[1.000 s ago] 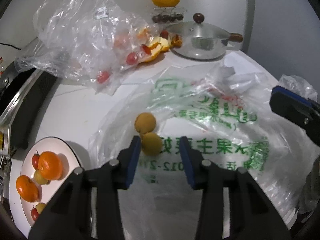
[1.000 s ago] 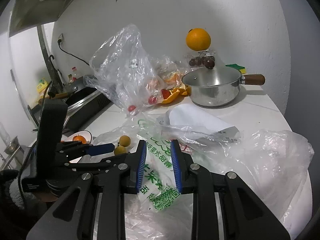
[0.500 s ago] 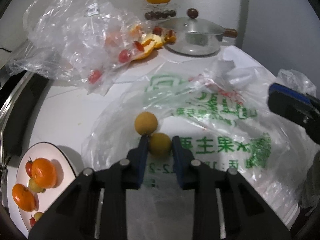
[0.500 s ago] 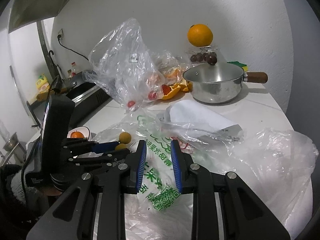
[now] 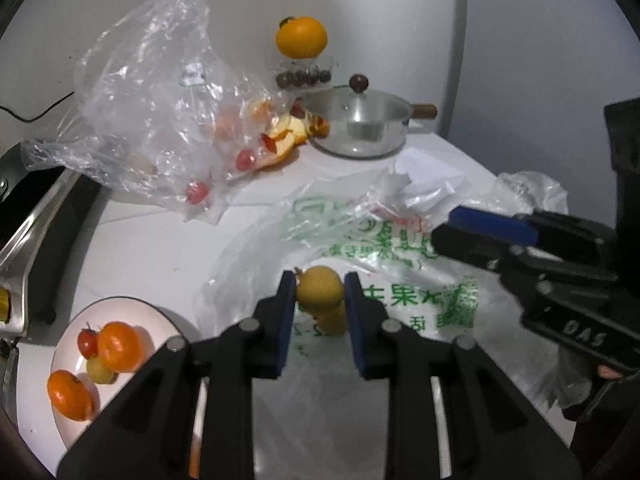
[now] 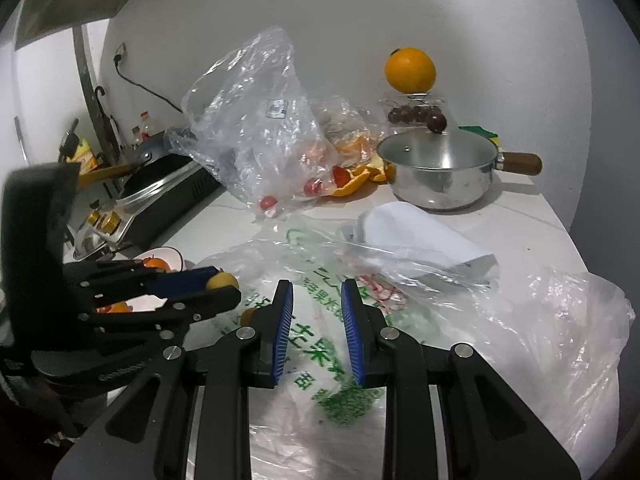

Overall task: Organize fruits
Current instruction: 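Grasp the last longan with the right tool while the left tool holds its longan, then carry both held longans over the white plate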

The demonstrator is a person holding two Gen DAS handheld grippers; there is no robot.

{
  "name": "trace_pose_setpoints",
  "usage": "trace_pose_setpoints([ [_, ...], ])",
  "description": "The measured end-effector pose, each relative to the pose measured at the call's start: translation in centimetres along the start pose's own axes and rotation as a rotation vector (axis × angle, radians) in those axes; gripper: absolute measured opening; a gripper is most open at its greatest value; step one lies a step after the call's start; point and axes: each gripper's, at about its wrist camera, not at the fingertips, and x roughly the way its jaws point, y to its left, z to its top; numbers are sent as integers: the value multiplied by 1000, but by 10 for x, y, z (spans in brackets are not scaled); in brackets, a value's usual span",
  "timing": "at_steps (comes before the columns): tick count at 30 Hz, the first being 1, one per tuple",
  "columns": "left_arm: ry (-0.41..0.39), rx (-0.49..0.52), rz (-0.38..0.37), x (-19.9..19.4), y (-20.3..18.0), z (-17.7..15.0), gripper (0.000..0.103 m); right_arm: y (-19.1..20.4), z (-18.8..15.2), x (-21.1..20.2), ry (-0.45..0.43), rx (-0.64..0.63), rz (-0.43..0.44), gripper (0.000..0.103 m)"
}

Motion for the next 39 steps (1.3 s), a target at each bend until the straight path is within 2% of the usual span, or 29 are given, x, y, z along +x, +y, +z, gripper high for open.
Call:
trace_pose_setpoints([
  [8, -55, -5, -45, -30, 17, -6, 25, 25, 2, 12, 32, -29, -2, 26],
  [18, -63, -35, -66, -39, 45, -18, 25, 58, -2, 42, 107, -80, -16, 26],
  [26, -77, -44, -71, -41, 59, -23, 25, 64, -9, 65, 183, -89, -40, 31],
  [39, -82, -36, -55, -49, 69, -31, 25, 69, -20, 82, 262, -97, -97, 31],
])
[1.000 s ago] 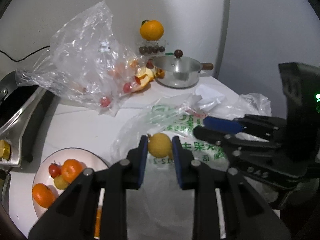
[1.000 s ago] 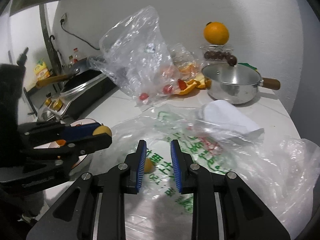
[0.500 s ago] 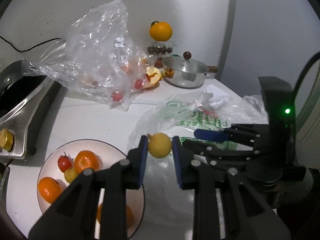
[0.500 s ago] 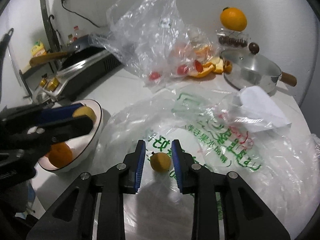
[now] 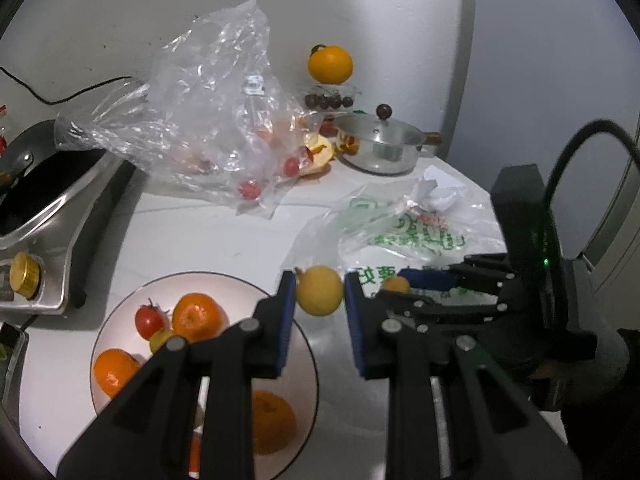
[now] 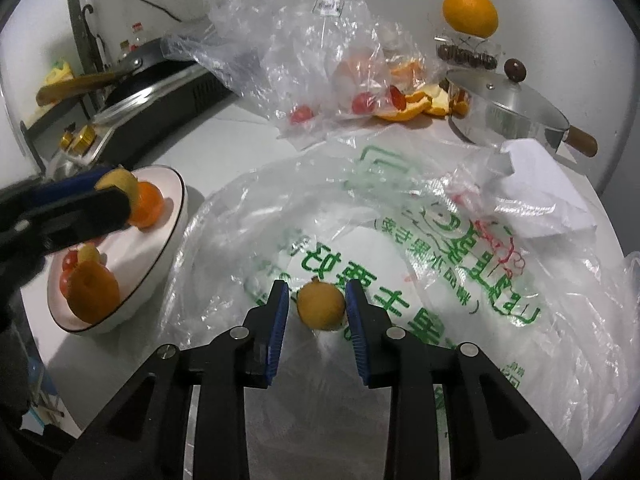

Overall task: Organize fruits
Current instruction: 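Carry both held longans over the white plate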

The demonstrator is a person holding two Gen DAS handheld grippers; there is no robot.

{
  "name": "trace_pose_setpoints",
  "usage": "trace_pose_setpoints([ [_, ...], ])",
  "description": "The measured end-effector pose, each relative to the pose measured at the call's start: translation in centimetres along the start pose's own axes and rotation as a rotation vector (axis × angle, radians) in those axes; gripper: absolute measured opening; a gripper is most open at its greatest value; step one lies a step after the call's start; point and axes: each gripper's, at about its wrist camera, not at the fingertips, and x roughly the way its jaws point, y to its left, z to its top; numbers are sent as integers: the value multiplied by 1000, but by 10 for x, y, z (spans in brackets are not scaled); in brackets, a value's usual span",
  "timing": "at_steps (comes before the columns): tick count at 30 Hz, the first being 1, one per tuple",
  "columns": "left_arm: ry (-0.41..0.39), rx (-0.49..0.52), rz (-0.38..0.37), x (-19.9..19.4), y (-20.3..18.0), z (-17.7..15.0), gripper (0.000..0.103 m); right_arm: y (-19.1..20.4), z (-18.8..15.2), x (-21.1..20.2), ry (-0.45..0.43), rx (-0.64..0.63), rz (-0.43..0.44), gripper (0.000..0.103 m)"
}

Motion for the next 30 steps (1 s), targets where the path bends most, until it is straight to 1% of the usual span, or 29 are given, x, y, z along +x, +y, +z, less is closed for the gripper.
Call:
trace_pose_setpoints([
  [1, -1, 0, 0, -1, 0, -1, 25, 1, -1, 1, 4, -4, -12, 31],
  [3, -3, -2, 2, -3, 0, -2, 25, 3, -2, 1, 4, -12, -22, 27],
  [12, -21, -2, 5, -16, 0, -2, 25, 11, 2, -20, -53, -24, -31, 27],
  [22, -53, 4, 5, -42, -2, -5, 25, 27, 6, -54, -121, -50, -36, 27],
  [30, -74, 5, 5, -63, -2, -11, 25, 42, 5, -78, -159, -63, -40, 27],
])
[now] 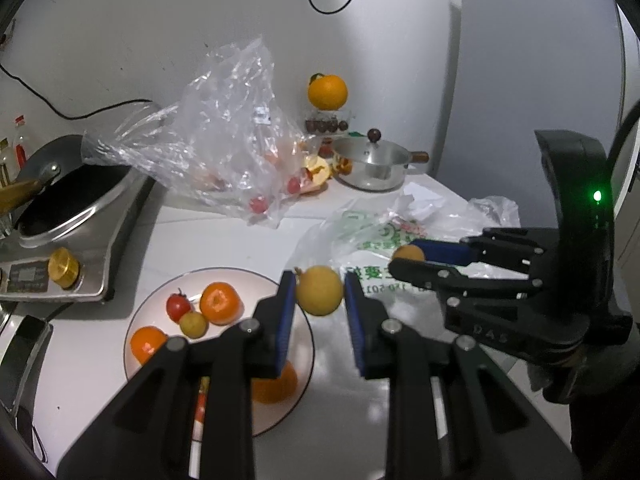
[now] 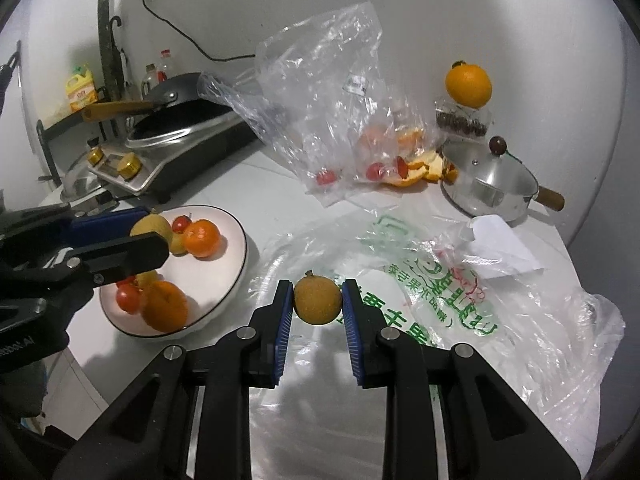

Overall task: Organize fruits
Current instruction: 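Carry both held longans over the white plate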

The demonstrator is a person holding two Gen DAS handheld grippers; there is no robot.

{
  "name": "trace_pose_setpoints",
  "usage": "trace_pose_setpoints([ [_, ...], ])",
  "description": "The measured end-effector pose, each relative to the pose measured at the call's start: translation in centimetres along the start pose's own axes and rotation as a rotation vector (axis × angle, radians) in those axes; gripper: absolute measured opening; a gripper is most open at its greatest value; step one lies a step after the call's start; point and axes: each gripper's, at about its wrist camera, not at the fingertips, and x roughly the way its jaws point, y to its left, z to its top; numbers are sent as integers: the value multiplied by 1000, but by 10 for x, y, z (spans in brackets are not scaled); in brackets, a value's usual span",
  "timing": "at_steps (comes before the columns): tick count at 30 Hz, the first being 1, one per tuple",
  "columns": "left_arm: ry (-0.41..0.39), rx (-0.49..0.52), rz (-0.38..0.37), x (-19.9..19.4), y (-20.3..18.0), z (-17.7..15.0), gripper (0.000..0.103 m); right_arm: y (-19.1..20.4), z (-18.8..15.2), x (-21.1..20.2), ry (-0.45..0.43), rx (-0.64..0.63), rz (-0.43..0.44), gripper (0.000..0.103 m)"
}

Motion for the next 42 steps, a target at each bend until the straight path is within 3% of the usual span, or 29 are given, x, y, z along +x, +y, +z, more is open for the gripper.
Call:
trace_pose_setpoints([
  [24, -101, 6, 27, -65, 10, -3, 25, 44, 15, -72, -152, -35, -26, 27],
  [42, -157, -18, 77, -98, 56, -3, 25, 84, 42, -89, -231, -67, 2, 27],
])
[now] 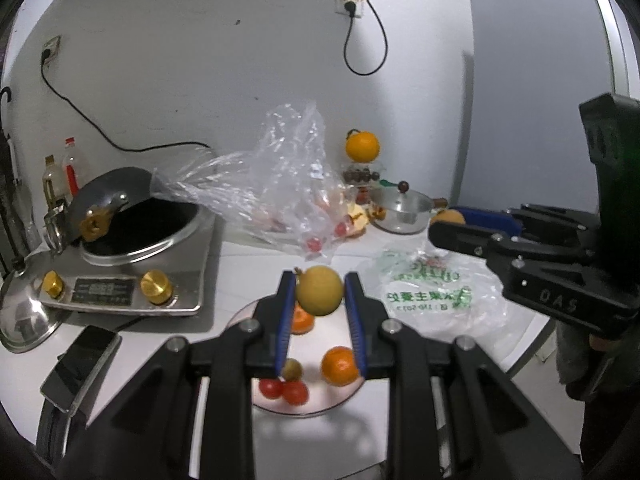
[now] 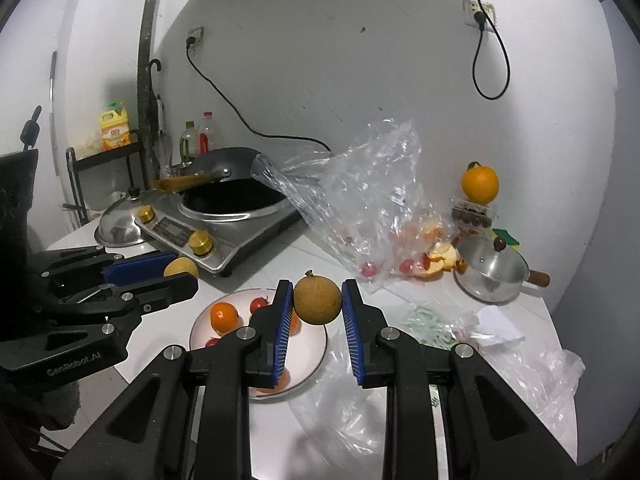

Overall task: Organize fruits
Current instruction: 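Carry both held longans over the white plate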

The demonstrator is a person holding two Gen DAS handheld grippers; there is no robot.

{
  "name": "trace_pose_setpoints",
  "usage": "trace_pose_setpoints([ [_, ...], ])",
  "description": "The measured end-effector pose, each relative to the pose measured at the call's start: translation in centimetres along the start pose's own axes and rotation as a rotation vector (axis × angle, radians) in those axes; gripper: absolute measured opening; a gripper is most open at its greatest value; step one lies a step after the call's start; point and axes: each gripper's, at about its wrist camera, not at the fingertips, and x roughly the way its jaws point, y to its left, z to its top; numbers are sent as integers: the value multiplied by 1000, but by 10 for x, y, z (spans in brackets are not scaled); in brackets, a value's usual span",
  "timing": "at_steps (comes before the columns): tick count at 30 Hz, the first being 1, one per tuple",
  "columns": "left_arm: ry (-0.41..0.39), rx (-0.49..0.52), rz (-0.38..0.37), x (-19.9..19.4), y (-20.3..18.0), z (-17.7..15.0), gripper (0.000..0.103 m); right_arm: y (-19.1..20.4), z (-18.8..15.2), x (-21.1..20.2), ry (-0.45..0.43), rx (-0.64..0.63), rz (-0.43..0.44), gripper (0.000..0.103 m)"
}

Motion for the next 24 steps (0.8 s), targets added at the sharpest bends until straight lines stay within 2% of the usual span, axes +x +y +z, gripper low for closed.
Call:
trace_pose_setpoints([
  [12, 34, -40, 17, 17, 34, -10, 25, 17, 5, 28, 35, -25, 22, 27],
  [24, 126, -79, 0, 64, 57, -28, 25, 22, -4, 77, 116, -23, 54, 27],
])
